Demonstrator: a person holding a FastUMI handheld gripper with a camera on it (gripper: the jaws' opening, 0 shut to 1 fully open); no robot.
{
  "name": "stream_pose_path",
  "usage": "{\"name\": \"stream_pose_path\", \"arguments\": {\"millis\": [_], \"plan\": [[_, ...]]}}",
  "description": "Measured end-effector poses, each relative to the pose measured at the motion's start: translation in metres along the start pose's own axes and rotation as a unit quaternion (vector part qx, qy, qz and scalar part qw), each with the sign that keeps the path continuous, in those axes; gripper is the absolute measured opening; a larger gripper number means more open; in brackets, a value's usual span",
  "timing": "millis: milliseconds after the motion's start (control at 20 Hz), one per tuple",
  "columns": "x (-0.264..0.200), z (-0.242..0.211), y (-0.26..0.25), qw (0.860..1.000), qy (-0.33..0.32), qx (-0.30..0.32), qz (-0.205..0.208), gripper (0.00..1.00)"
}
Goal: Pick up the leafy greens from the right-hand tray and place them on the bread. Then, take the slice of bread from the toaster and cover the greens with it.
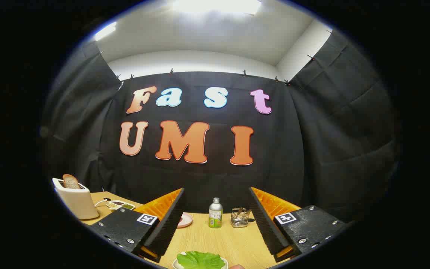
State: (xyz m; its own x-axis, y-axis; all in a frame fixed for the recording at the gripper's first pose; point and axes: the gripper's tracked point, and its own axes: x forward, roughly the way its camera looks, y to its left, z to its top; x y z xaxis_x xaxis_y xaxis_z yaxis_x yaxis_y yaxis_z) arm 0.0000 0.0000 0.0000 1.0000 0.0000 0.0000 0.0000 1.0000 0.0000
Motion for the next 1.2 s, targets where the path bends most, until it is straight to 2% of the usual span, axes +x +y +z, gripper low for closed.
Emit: {"name": "stream_pose_path", "arguments": {"millis": [650, 1000, 1200], "plan": [[-0.002, 0.025, 0.014, 1.000, 0.001, 0.015, 0.015, 0.98], [0.006, -0.020, 0.007, 0.996, 0.089, 0.024, 0.010, 0.98], [0.007, -0.059, 0.022, 0.982, 0.174, 0.044, 0.052, 0.99]]}}
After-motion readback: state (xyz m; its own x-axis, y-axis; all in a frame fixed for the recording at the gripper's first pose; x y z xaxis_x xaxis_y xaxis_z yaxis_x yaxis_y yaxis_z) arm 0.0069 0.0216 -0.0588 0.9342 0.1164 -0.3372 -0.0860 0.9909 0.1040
